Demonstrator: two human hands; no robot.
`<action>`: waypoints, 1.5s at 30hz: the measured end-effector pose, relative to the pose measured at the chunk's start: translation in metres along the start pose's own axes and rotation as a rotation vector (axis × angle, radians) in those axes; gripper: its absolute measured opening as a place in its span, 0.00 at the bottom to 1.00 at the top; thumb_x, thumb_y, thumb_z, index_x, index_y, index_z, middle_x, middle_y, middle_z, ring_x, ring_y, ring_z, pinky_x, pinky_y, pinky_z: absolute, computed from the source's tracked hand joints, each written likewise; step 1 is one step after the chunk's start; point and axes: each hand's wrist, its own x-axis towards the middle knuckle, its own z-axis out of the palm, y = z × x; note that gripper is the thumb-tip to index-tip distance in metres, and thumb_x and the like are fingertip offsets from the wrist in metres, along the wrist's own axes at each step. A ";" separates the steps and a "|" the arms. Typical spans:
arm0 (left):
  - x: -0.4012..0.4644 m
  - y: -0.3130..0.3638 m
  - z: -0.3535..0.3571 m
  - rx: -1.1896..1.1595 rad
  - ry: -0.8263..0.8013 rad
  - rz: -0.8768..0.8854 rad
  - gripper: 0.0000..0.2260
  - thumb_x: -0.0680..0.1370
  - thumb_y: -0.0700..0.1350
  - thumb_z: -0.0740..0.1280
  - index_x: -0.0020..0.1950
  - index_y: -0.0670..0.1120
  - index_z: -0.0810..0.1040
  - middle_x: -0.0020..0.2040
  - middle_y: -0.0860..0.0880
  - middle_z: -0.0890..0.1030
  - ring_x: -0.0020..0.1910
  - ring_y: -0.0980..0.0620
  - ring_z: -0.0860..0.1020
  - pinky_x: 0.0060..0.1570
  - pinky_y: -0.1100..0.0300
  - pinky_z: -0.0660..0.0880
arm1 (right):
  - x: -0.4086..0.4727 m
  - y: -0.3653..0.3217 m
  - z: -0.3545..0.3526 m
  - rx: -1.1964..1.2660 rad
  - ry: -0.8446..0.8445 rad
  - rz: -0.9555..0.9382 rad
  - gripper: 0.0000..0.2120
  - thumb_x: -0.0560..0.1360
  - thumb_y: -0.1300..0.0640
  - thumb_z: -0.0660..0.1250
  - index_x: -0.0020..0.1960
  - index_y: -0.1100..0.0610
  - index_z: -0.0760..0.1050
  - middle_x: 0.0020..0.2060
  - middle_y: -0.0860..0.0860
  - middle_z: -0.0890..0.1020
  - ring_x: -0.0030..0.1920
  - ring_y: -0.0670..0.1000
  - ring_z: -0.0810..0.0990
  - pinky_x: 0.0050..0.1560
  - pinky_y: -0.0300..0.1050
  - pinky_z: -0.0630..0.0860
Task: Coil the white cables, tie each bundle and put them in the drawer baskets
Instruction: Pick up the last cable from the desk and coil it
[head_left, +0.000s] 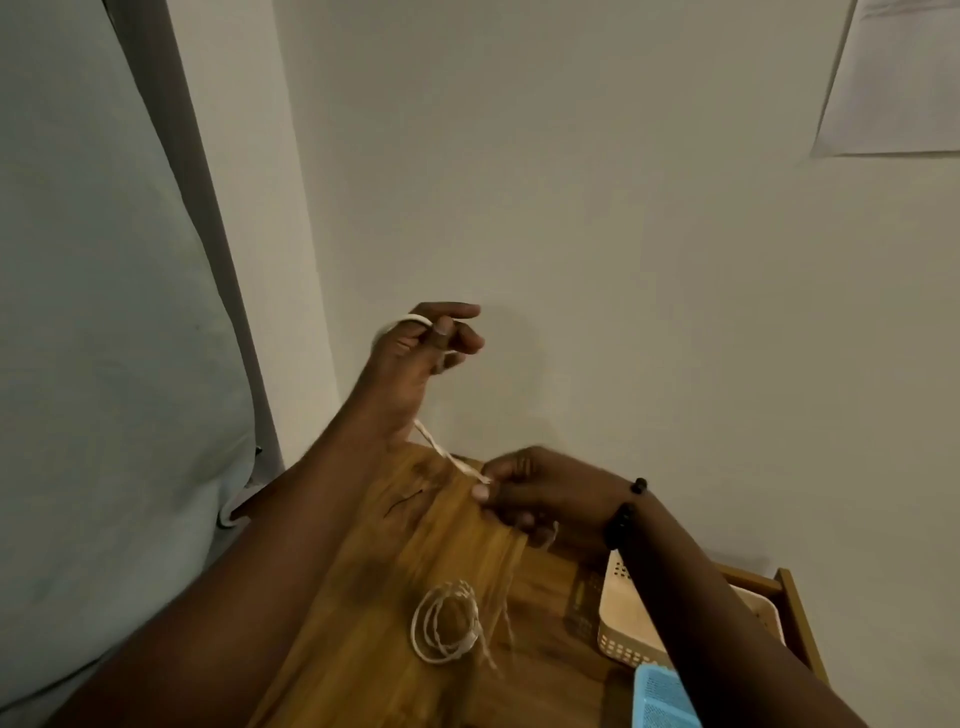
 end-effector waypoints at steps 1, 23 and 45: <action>0.003 -0.005 -0.009 0.114 0.056 -0.025 0.11 0.83 0.45 0.58 0.58 0.43 0.78 0.43 0.47 0.81 0.48 0.50 0.80 0.56 0.47 0.75 | 0.000 0.001 -0.004 -0.048 0.066 -0.041 0.13 0.80 0.51 0.63 0.45 0.60 0.78 0.29 0.49 0.73 0.27 0.44 0.70 0.30 0.36 0.70; 0.000 -0.003 0.044 -0.043 -0.116 -0.053 0.17 0.84 0.51 0.53 0.38 0.46 0.69 0.30 0.50 0.69 0.29 0.53 0.70 0.36 0.57 0.72 | -0.016 0.030 0.030 0.105 0.105 0.028 0.18 0.81 0.44 0.58 0.40 0.55 0.74 0.28 0.49 0.71 0.27 0.47 0.67 0.29 0.39 0.66; -0.013 -0.029 0.060 0.085 0.093 -0.098 0.20 0.81 0.58 0.54 0.36 0.47 0.69 0.29 0.50 0.73 0.30 0.48 0.78 0.41 0.48 0.80 | -0.024 0.017 0.026 -0.091 0.289 0.025 0.20 0.80 0.41 0.58 0.42 0.55 0.76 0.29 0.46 0.74 0.27 0.44 0.69 0.29 0.39 0.69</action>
